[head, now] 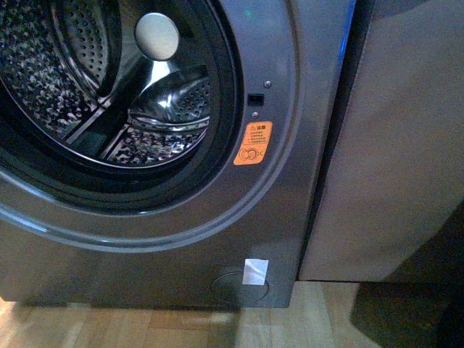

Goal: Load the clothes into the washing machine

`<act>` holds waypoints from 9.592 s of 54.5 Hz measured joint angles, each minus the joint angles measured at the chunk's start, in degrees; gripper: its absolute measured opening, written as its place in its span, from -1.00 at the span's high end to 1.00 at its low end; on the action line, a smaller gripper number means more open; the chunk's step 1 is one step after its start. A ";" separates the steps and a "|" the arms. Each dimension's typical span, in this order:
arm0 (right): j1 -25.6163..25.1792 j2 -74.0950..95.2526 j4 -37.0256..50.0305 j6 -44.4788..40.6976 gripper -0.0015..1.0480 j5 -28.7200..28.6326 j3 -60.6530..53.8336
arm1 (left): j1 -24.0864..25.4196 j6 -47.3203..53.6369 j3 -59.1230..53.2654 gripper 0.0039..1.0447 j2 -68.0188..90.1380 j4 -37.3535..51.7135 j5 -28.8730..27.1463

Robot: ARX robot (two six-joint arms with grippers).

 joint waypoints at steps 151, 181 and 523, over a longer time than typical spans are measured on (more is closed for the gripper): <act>53.18 -79.73 -45.66 35.54 0.89 -12.20 41.18 | 0.00 0.00 0.00 -0.88 0.00 0.00 0.00; 51.76 -78.05 -39.67 36.94 0.89 -15.08 42.12 | 0.00 0.00 0.00 -0.88 0.00 0.00 0.00; 43.91 -156.98 -30.84 28.17 0.95 21.42 -64.13 | -8.39 -4.63 65.20 0.92 123.38 53.07 -13.92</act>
